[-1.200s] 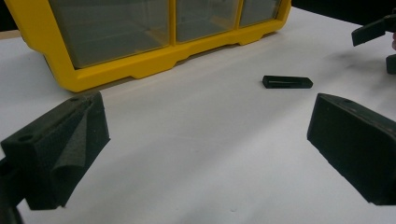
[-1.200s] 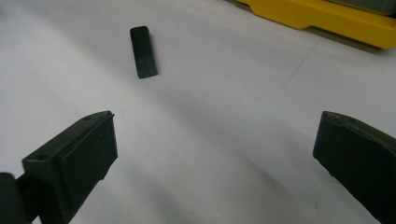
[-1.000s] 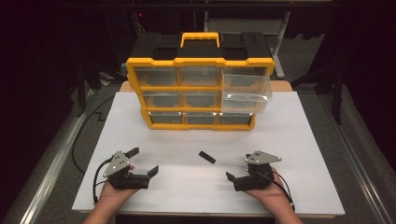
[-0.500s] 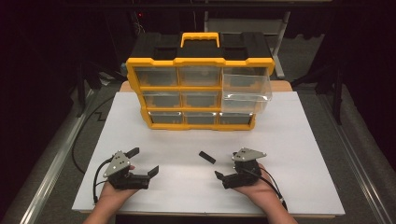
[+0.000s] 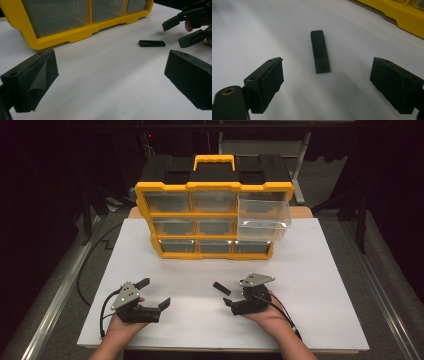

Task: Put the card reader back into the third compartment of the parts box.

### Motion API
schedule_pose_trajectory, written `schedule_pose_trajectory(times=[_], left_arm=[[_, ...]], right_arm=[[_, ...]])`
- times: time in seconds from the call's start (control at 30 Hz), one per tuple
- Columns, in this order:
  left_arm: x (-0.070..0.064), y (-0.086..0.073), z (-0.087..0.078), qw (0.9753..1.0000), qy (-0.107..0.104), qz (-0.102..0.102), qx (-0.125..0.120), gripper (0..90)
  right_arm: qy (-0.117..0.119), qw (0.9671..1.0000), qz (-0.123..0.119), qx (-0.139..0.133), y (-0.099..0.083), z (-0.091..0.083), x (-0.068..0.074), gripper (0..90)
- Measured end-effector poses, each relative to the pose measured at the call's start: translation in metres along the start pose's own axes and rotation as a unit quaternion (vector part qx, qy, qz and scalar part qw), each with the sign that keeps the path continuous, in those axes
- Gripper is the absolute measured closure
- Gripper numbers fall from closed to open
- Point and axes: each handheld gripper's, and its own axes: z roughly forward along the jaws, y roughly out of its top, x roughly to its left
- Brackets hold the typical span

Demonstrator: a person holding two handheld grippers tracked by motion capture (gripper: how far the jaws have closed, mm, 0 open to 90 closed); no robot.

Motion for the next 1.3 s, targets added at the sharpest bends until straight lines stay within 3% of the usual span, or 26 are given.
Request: schedule_pose_trajectory(times=[0.4, 0.97, 1.3], left_arm=[[0.0, 0.0, 0.001, 1.0, 0.0, 0.0, 0.0, 0.2], [0.0, 0.0, 0.0, 1.0, 0.001, 0.001, 0.001, 0.2], [-0.001, 0.0, 0.0, 1.0, 0.0, 0.0, 0.0, 0.2]], right_arm=[[0.007, 0.9999, -0.01, 0.011, 0.012, 0.018, -0.002, 29.2], [0.026, 0.9992, -0.018, 0.024, 0.023, 0.036, -0.003, 62.5], [0.021, 0.9982, -0.047, 0.031, 0.023, 0.037, 0.001, 69.4]])
